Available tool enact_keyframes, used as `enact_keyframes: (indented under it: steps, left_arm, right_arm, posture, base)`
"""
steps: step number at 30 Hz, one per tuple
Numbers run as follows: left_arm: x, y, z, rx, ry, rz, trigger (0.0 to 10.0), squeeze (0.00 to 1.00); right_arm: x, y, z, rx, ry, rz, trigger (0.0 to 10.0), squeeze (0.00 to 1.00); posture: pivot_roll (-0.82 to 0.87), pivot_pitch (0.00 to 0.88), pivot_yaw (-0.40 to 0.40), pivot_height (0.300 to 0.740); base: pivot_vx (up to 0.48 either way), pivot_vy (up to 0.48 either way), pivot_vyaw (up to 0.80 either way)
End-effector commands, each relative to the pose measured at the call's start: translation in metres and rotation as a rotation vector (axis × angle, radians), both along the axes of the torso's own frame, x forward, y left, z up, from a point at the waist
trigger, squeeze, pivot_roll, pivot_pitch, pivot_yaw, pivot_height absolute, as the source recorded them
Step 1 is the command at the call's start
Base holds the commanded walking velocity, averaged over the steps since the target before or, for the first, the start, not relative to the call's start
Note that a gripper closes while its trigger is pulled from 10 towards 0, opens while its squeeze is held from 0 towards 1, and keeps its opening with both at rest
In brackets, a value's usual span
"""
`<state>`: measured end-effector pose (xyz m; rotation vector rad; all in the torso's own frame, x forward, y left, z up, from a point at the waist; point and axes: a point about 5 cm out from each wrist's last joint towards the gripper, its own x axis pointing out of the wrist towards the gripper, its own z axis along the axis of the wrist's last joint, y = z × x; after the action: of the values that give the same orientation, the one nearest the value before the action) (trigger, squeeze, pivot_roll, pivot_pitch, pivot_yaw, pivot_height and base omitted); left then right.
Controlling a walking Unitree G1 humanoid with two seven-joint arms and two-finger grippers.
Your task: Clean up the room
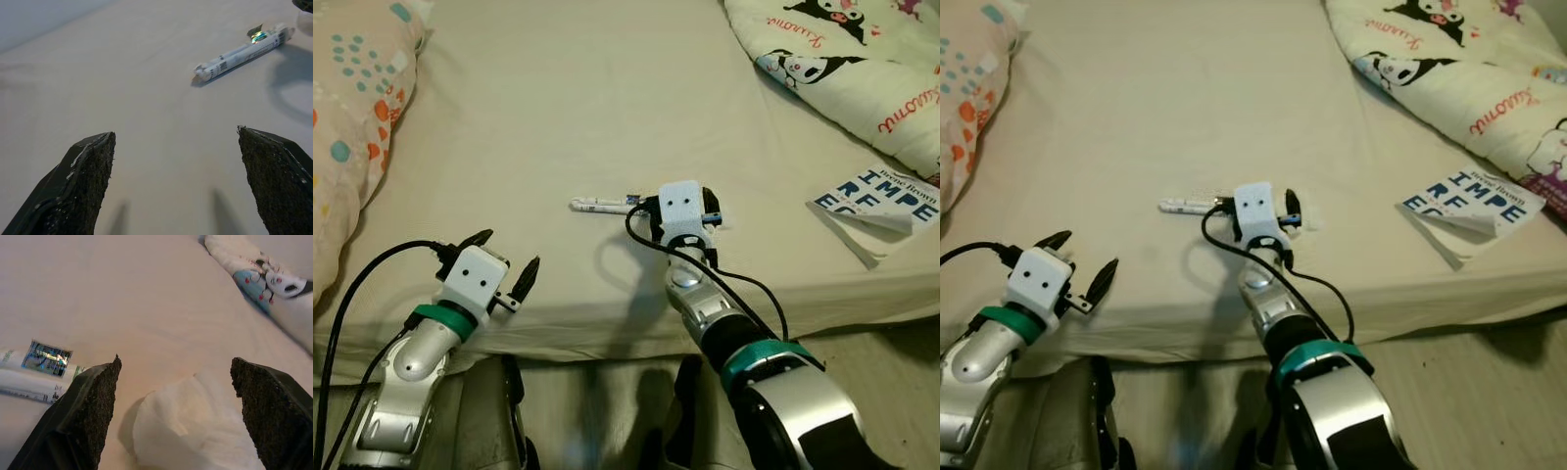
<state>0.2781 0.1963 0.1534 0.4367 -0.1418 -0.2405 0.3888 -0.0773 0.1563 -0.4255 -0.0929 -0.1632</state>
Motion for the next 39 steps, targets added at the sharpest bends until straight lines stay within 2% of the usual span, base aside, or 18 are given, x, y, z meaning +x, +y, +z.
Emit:
enact_keyframes:
  steps: [1,5,7,8,9,10,12,13,14,15,35,39]
  left_arm:
    - [-0.004,0.002,-0.004,0.009,0.027,0.019,10.0,0.00]
    - [-0.006,0.003,-0.003,0.010,0.032,0.024,10.0,0.00]
    - [-0.008,0.003,-0.002,0.011,0.037,0.031,10.0,0.00]
    - [-0.008,0.003,-0.002,0.011,0.037,0.031,10.0,0.00]
    - [-0.010,0.005,-0.001,0.014,0.038,0.040,10.0,0.00]
    - [-0.010,0.005,-0.001,0.014,0.038,0.040,10.0,0.00]
    - [-0.013,0.008,0.001,0.019,0.040,0.057,10.0,0.00]
    - [-0.014,0.009,0.001,0.020,0.040,0.065,10.0,0.00]
    - [-0.014,0.009,0.001,0.020,0.040,0.065,10.0,0.00]
    - [-0.016,0.012,0.002,0.021,0.042,0.080,10.0,0.00]
    - [-0.018,0.013,0.004,0.022,0.044,0.112,10.0,0.00]
    - [-0.016,0.015,0.003,0.028,0.047,0.117,10.0,0.00]
  right_arm:
    - [-0.002,-0.001,-0.010,-0.069,0.053,-0.039,10.0,0.00]
    - [-0.003,-0.005,-0.017,-0.069,0.106,-0.089,10.0,0.00]
    - [-0.006,-0.009,-0.027,0.043,0.177,-0.154,10.0,0.00]
    - [-0.006,-0.009,-0.027,0.043,0.177,-0.154,10.0,0.00]
    - [-0.009,-0.010,-0.033,0.148,0.222,-0.200,10.0,0.00]
    - [-0.009,-0.010,-0.033,0.148,0.222,-0.200,10.0,0.00]
    - [-0.010,-0.008,-0.036,0.216,0.252,-0.218,10.0,0.00]
    - [-0.010,-0.009,-0.037,0.233,0.260,-0.223,3.9,0.00]
    - [-0.010,-0.009,-0.037,0.233,0.260,-0.223,3.9,0.00]
    - [-0.011,-0.010,-0.038,0.253,0.274,-0.228,0.0,0.00]
    - [-0.008,-0.010,-0.036,0.357,0.285,-0.197,0.0,0.00]
    - [-0.006,-0.010,-0.032,0.415,0.268,-0.182,0.0,0.00]
  posture:
    - [0.33,0.227,-0.056,0.460]
    - [0.34,0.229,-0.051,0.460]
    - [0.35,0.237,-0.043,0.460]
    - [0.35,0.237,-0.043,0.460]
    - [0.37,0.241,-0.041,0.460]
    - [0.37,0.241,-0.041,0.460]
    - [0.38,0.243,-0.040,0.460]
    - [0.38,0.246,-0.043,0.460]
    - [0.38,0.246,-0.043,0.460]
    - [0.39,0.248,-0.044,0.460]
    - [0.39,0.250,-0.047,0.460]
    - [0.37,0.237,-0.043,0.460]
  base:
    - [0.000,0.000,0.00]
    - [0.000,0.000,0.00]
    - [0.000,0.000,0.00]
    - [0.000,0.000,0.00]
    - [0.000,0.000,0.00]
    - [0.000,0.000,0.00]
    - [0.000,0.000,0.00]
    - [0.000,0.000,0.00]
    - [0.000,0.000,0.00]
    - [0.000,0.000,0.00]
    - [0.000,0.000,0.00]
    - [0.000,0.000,0.00]
